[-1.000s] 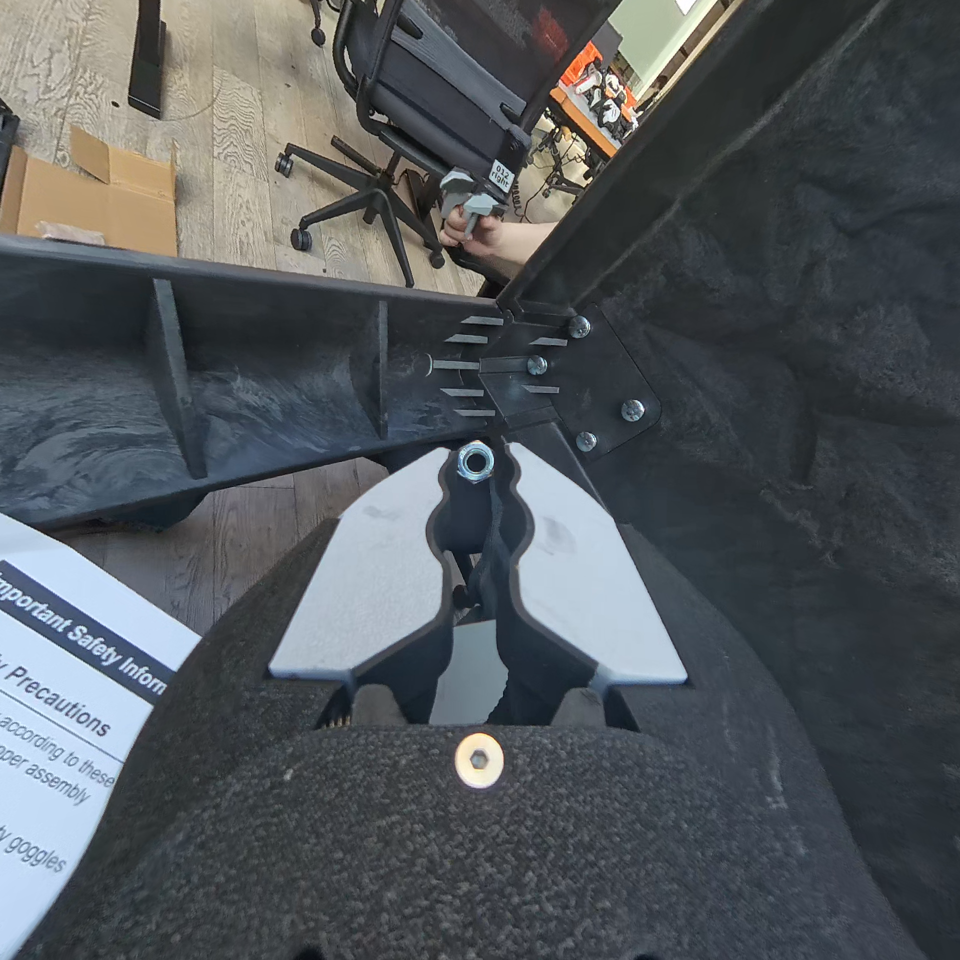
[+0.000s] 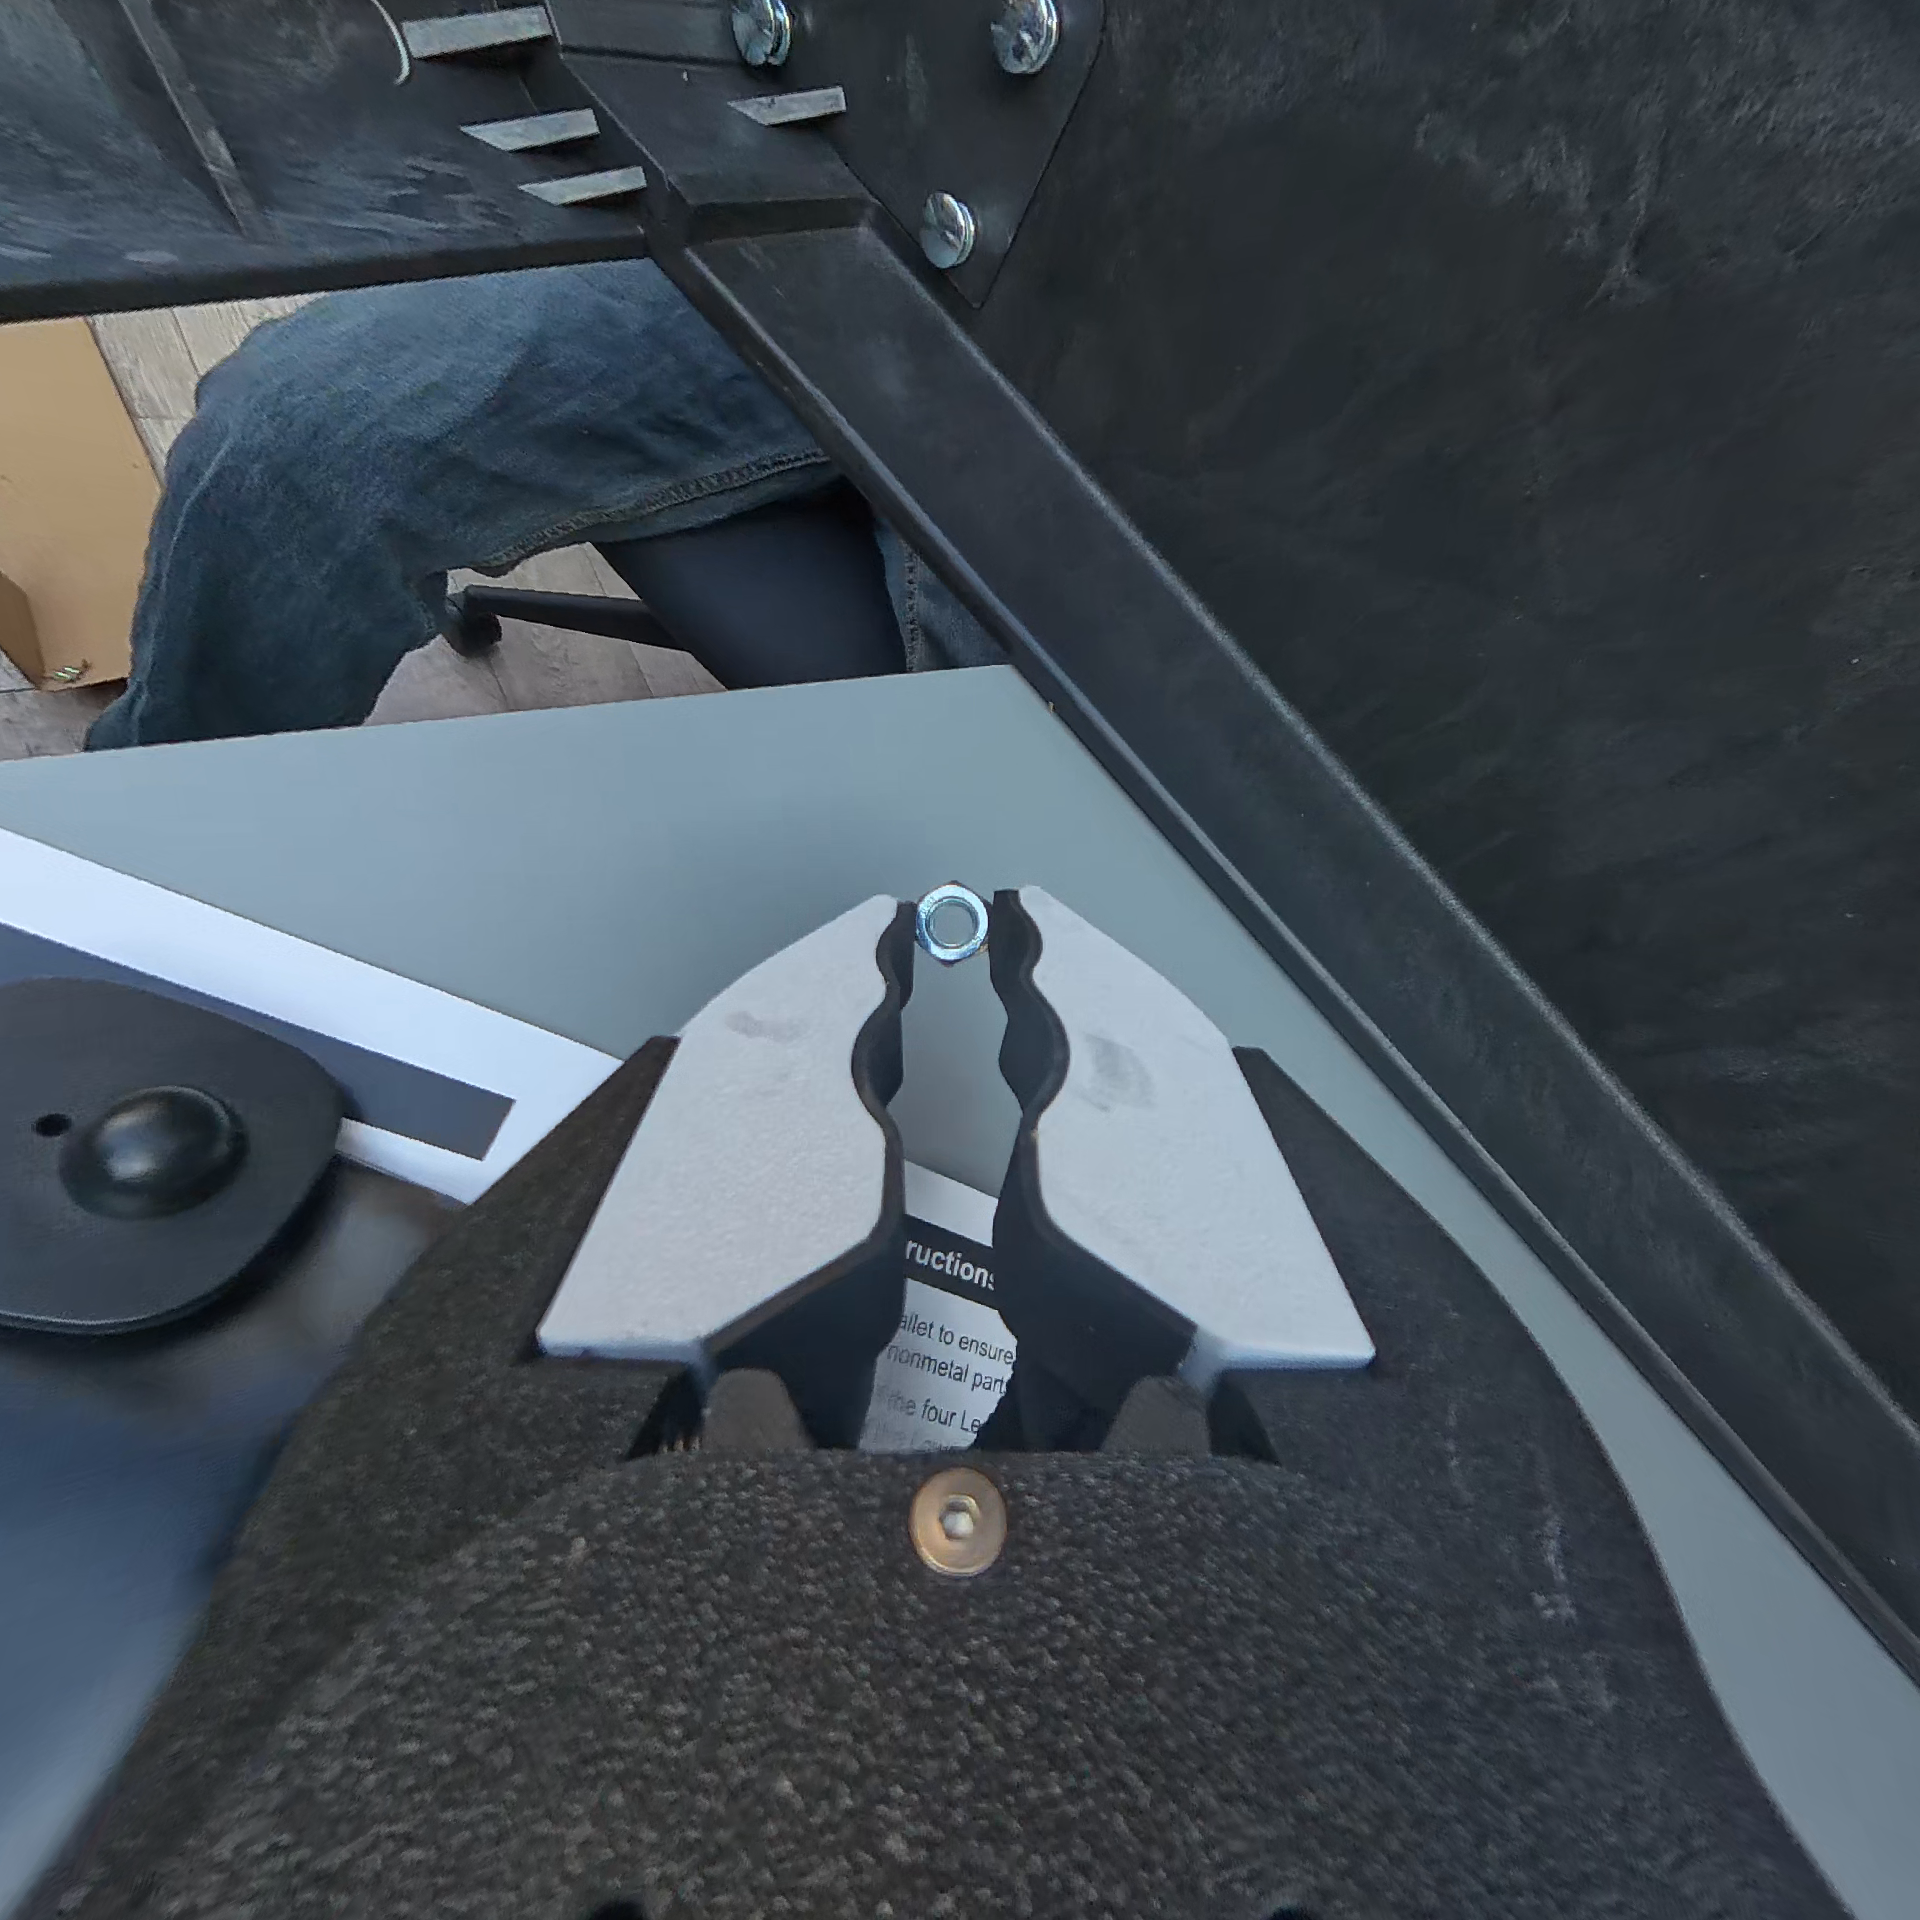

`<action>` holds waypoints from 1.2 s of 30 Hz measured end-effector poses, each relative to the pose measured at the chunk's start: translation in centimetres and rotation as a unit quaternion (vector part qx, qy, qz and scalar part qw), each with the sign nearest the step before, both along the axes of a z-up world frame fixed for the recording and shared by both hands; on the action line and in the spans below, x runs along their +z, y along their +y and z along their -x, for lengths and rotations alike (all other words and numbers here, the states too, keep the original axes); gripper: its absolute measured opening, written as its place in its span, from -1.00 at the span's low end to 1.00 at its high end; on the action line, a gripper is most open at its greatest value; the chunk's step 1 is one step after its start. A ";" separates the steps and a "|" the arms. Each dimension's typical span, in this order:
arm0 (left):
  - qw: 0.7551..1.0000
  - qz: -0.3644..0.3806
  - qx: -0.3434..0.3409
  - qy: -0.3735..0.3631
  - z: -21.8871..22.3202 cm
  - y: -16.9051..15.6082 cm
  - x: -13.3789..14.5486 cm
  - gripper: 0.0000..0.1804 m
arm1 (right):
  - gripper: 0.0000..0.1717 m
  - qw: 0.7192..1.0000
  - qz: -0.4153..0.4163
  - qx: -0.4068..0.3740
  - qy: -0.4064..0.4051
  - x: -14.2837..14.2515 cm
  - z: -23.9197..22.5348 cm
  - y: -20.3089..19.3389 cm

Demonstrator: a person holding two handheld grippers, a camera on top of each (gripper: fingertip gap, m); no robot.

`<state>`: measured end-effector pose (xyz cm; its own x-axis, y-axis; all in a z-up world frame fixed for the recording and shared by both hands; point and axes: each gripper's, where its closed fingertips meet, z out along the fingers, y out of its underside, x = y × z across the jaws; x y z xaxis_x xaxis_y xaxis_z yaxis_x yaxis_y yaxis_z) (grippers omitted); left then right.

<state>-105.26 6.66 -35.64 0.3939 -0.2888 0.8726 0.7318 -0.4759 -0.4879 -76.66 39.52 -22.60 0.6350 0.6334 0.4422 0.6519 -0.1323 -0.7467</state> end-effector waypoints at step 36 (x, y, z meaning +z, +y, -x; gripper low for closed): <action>1.000 0.000 -0.006 -0.009 -0.2 0.5 0.0 -1.00 | -0.82 0.999 0.023 0.005 0.030 4.3 2.6 3.6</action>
